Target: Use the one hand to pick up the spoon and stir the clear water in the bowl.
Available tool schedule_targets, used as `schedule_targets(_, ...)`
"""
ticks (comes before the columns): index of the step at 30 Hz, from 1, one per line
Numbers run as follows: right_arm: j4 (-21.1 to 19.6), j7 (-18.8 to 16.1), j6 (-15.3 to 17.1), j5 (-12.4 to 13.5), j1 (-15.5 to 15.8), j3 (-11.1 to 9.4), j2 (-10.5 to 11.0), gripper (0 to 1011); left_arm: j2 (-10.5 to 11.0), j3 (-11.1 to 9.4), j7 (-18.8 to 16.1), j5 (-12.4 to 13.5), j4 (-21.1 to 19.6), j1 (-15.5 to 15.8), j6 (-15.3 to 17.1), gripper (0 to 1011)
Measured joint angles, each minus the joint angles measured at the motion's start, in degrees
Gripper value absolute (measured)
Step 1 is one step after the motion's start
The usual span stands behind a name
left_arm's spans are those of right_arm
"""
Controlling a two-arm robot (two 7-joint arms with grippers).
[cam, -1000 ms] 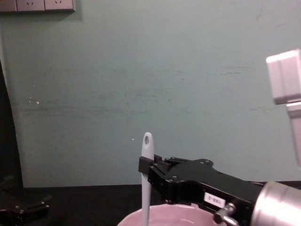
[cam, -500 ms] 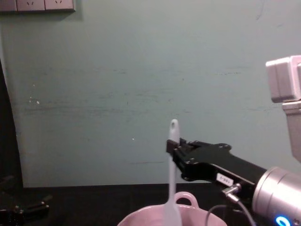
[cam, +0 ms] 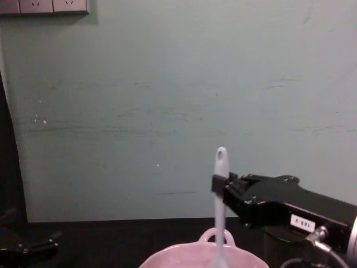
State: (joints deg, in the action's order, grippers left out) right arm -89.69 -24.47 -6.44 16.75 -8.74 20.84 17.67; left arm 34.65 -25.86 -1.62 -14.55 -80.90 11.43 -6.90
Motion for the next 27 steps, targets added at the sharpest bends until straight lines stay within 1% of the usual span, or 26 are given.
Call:
schedule_targets(4, -2.1, -1.5, 1.0, 2.0, 1.1, 1.3, 0.4, 110, 0.0, 0.0, 0.0, 0.0, 0.0, 0.0, 0.0, 1011)
schedule_targets(8, -2.2, -1.8, 0.9, 3.2, 0.6, 2.3, -0.3, 110, 0.0, 0.0, 0.0, 0.0, 0.0, 0.0, 0.0, 1011)
schedule_targets(11, -1.6, -1.6, 0.5, 3.2, -0.1, 2.8, -1.0, 110, 0.0, 0.0, 0.0, 0.0, 0.0, 0.0, 0.0, 1011)
schedule_targets(14, 0.6, -0.5, -1.1, 2.5, -1.9, 3.3, -2.3, 110, 0.0, 0.0, 0.0, 0.0, 0.0, 0.0, 0.0, 1011)
schedule_targets(17, 2.5, 0.2, -1.9, 1.7, -3.2, 3.5, -3.0, 110, 0.0, 0.0, 0.0, 0.0, 0.0, 0.0, 0.0, 1011)
schedule_targets(20, 5.6, 1.0, -3.0, 0.3, -5.1, 3.5, -3.9, 110, 0.0, 0.0, 0.0, 0.0, 0.0, 0.0, 0.0, 1011)
schedule_targets(21, 5.6, 1.0, -3.0, 0.3, -5.1, 3.5, -3.9, 110, 0.0, 0.0, 0.0, 0.0, 0.0, 0.0, 0.0, 1011)
schedule_targets(22, 7.0, 1.5, -3.5, -0.3, -5.9, 3.3, -4.3, 110, 0.0, 0.0, 0.0, 0.0, 0.0, 0.0, 0.0, 1011)
schedule_targets(24, 8.6, 2.3, -4.4, -1.3, -6.8, 3.0, -4.7, 110, 0.0, 0.0, 0.0, 0.0, 0.0, 0.0, 0.0, 1011)
schedule_targets(27, 10.0, 3.1, -5.5, -2.6, -7.4, 2.2, -4.8, 110, 0.0, 0.0, 0.0, 0.0, 0.0, 0.0, 0.0, 1011)
